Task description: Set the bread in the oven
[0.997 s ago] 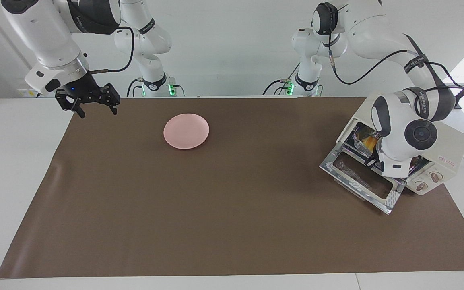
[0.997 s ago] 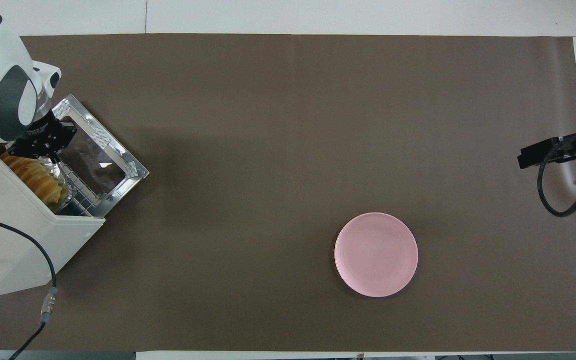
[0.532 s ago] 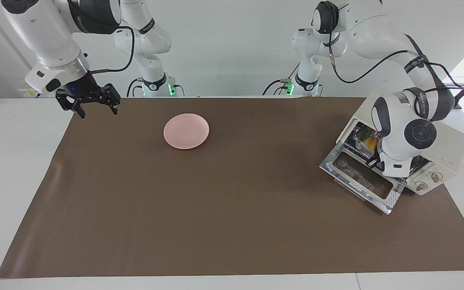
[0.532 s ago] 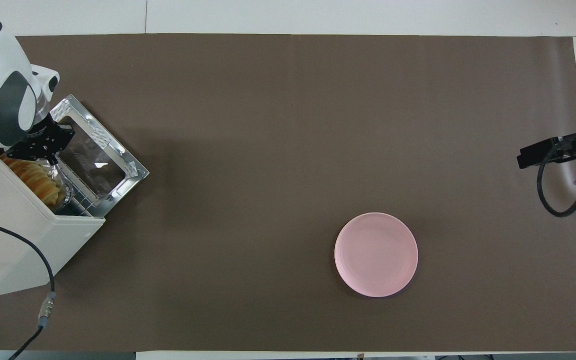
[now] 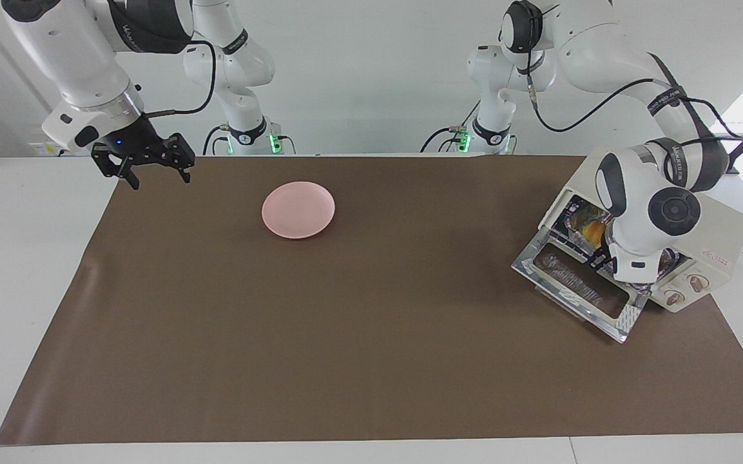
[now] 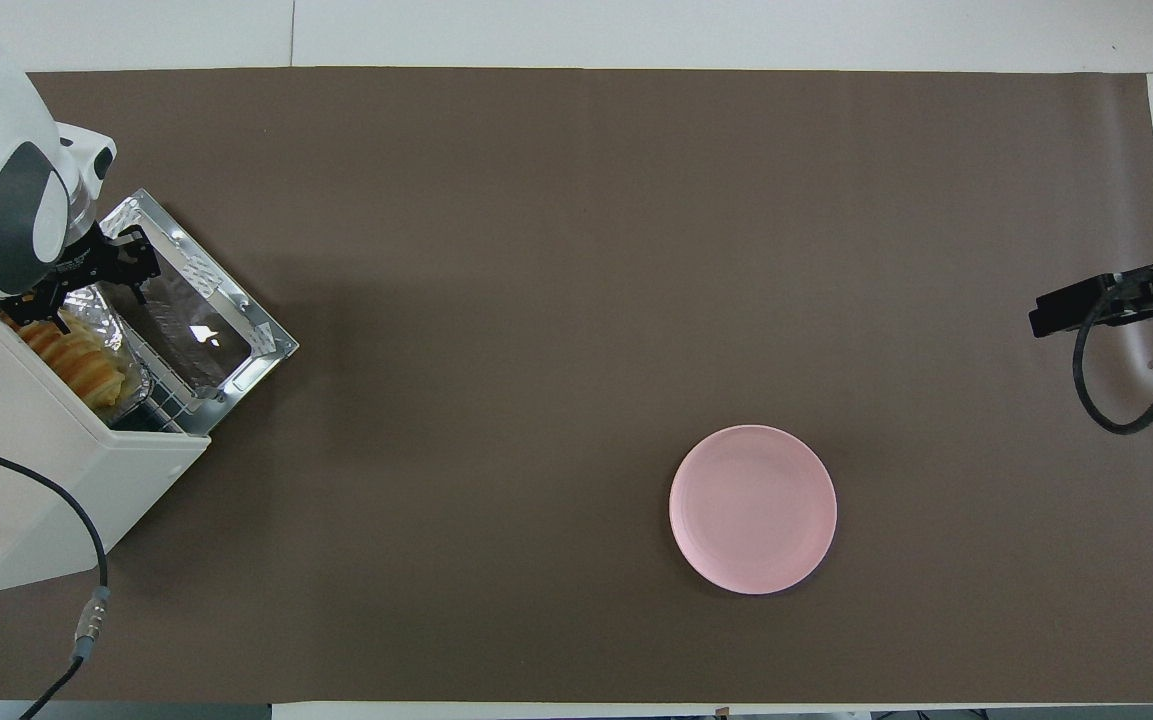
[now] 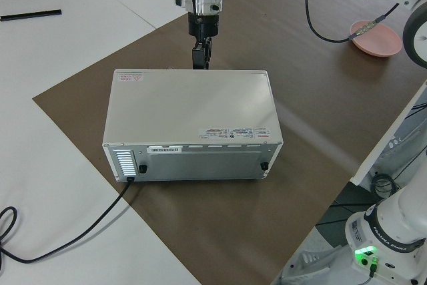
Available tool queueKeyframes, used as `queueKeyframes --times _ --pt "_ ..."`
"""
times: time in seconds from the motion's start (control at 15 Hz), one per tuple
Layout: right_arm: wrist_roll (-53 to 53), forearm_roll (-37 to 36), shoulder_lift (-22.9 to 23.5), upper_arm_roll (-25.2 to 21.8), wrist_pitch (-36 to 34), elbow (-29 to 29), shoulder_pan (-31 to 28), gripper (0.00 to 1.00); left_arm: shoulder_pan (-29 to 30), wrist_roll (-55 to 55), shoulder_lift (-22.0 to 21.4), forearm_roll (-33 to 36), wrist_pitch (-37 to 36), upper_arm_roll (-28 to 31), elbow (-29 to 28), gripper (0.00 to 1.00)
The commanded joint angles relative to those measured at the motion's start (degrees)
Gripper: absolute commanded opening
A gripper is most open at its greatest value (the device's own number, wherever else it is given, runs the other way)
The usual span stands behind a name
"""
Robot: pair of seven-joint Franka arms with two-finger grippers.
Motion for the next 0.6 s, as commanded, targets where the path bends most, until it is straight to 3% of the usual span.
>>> queueKeyframes --times 0.0,0.53 --pt "-0.03 0.75 -1.39 0.16 0.36 -1.54 -0.33 1.00 -1.17 0.46 -1.34 1.56 1.80 0.18 -0.78 1.00" --pt "-0.03 0.75 -1.39 0.07 -0.78 -1.54 -0.42 1.00 -3.19 0.81 -2.12 0.51 1.27 -0.43 4.59 1.00"
